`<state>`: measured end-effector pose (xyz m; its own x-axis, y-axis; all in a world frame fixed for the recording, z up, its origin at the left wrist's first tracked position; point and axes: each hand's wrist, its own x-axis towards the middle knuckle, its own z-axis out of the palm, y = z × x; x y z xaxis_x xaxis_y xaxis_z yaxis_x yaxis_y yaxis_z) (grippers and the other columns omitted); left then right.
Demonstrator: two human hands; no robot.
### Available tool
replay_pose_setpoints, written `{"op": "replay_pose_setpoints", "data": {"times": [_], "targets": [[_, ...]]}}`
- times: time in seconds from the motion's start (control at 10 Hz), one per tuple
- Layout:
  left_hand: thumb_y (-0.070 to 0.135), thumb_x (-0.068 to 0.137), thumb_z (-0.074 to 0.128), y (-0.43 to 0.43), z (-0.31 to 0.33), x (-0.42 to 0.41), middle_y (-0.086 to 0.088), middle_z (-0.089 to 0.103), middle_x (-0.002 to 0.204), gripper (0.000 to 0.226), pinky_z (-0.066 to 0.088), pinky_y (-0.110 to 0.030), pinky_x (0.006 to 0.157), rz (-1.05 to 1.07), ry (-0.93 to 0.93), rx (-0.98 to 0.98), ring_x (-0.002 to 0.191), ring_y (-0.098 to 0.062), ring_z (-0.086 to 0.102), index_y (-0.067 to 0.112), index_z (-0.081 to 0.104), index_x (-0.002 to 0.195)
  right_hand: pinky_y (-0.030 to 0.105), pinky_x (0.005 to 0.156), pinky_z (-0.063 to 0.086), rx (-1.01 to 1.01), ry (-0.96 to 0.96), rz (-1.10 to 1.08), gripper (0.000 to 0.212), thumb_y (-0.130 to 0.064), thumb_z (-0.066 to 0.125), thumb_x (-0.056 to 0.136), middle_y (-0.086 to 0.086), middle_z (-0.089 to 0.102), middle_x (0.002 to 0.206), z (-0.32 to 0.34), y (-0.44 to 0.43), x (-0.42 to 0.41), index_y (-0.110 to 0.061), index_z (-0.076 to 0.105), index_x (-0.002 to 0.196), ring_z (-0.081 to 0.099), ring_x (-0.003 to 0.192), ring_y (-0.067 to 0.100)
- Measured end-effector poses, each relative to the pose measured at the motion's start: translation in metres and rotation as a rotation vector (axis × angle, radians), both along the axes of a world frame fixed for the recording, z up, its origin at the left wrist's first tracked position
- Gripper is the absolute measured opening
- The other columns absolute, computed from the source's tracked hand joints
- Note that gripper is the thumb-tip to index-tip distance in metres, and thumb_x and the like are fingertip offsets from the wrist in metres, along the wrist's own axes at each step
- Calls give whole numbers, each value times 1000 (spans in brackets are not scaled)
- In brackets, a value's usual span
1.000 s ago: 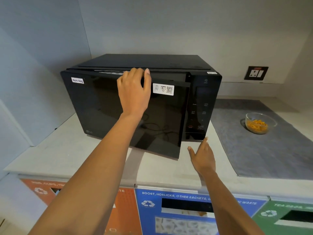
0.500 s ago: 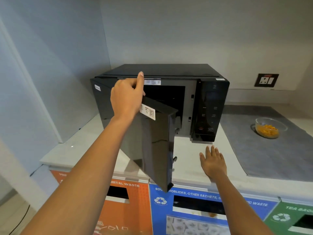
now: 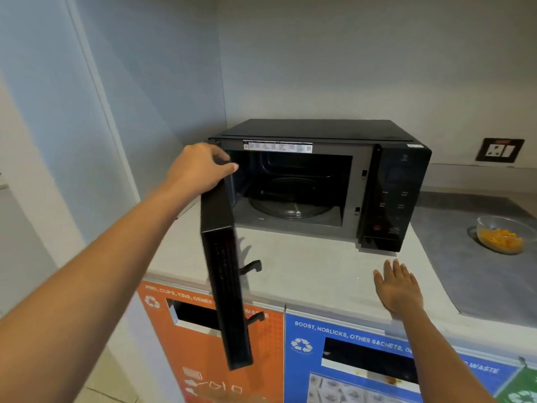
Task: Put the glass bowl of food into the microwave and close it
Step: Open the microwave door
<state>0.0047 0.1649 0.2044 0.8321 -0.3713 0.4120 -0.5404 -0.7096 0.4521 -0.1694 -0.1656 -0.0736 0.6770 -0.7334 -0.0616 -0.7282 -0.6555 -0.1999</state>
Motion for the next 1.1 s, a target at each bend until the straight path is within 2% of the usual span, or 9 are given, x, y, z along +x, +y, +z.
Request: {"op": "replay_pose_setpoints", "data": {"times": [0.1,0.2,0.3,0.4,0.5,0.6,0.7,0.9,1.1], "targets": [[32,90,59,16,8,13,-18,61,130,41,44,-40,100,38,43,200,120,-36,54,10,61,125,39,119,0,3,-3,-1,63,-49,7,94,6,-11,158,0,0,0,-16,-5,147,-7,145,25],[24,90,56,27,16,23,-19,62,114,21,45,-34,90,60,45,384,105,-34,55,9,68,98,39,119,1,0,-10,-4,63,-48,8,94,7,-9,158,0,0,0,-15,-3,147,-5,146,25],[18,89,55,35,23,30,-20,62,110,23,45,-31,88,72,82,488,102,-33,55,-1,63,99,39,120,1,-1,-12,-3,63,-48,8,94,7,-8,158,1,1,0,-15,-2,147,-5,146,25],[15,89,54,45,22,43,-23,61,122,37,48,-37,97,87,83,509,113,-36,55,-3,59,121,39,119,1,-5,-9,-1,63,-48,8,94,7,-9,158,1,1,1,-15,-3,147,-5,146,25],[11,91,49,51,12,54,-26,59,124,37,49,-42,96,121,31,510,113,-39,55,-2,58,124,39,119,1,-6,-14,-3,63,-48,8,94,6,-9,158,0,1,1,-16,-3,147,-5,146,25],[6,92,46,51,-4,58,-28,60,118,34,50,-42,78,195,-104,458,104,-43,59,0,58,124,38,119,0,-10,-10,-4,63,-48,8,94,6,-10,158,-1,0,1,-16,-3,147,-6,146,25],[2,93,43,50,-20,60,-29,65,101,30,38,-36,61,257,-276,438,90,-44,62,-1,60,119,38,119,0,-13,-8,-8,64,-49,8,94,6,-10,158,-2,-1,2,-16,-4,147,-6,145,25],[-7,91,42,40,-35,64,-28,67,98,29,34,-36,53,269,-443,432,83,-45,66,-6,58,115,38,118,0,-19,-5,-13,64,-49,8,94,6,-10,158,-3,-1,2,-16,-4,147,-7,145,24],[-11,88,44,43,-38,72,-27,68,94,28,35,-35,51,282,-480,425,77,-45,66,-6,60,110,38,118,-1,-25,-9,-12,64,-49,9,94,5,-10,158,-5,-2,2,-16,-4,147,-6,145,24]]}}
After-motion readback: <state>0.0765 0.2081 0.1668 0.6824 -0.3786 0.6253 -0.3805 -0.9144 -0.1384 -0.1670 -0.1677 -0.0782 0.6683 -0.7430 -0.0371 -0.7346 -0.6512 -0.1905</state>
